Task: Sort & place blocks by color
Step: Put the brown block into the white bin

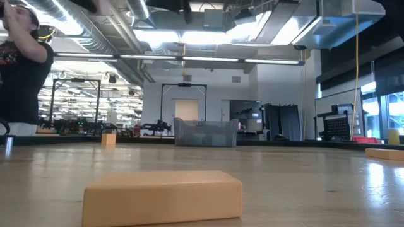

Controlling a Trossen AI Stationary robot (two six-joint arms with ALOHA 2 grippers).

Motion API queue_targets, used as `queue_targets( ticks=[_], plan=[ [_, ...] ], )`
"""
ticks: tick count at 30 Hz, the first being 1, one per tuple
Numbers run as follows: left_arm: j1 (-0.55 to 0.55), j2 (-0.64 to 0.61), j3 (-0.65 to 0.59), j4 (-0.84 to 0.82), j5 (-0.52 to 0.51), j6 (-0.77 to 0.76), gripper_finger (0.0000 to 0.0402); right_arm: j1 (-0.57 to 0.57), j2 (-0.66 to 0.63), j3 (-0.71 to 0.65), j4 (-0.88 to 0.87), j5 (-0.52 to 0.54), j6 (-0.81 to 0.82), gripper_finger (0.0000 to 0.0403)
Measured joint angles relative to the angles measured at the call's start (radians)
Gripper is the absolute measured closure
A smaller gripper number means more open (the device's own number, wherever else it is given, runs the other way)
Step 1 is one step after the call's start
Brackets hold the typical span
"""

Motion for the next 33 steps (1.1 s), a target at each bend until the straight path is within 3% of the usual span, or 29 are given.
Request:
queue_targets(
  ticks=[9,15,26,33],
  plan=[
    [-0.005,0.0,0.0,-0.149,0.353,-0.395,0.0279,0.0,-0.028,0.0,-0.271,-0.006,-0.232,0.0219],
    [-0.071,0.001,0.0,-0.256,0.532,-0.648,0.0279,0.03,-0.036,0.0,-0.458,-0.05,-0.367,0.0219],
    [-0.354,0.098,0.001,-0.318,0.68,-1.085,0.0279,0.06,-0.041,-0.001,-0.644,-0.32,-0.418,0.0219],
    [-0.555,0.23,0.001,-0.276,0.672,-1.295,0.0279,0.06,-0.041,-0.001,-0.647,-0.332,-0.419,0.0219]
  ],
)
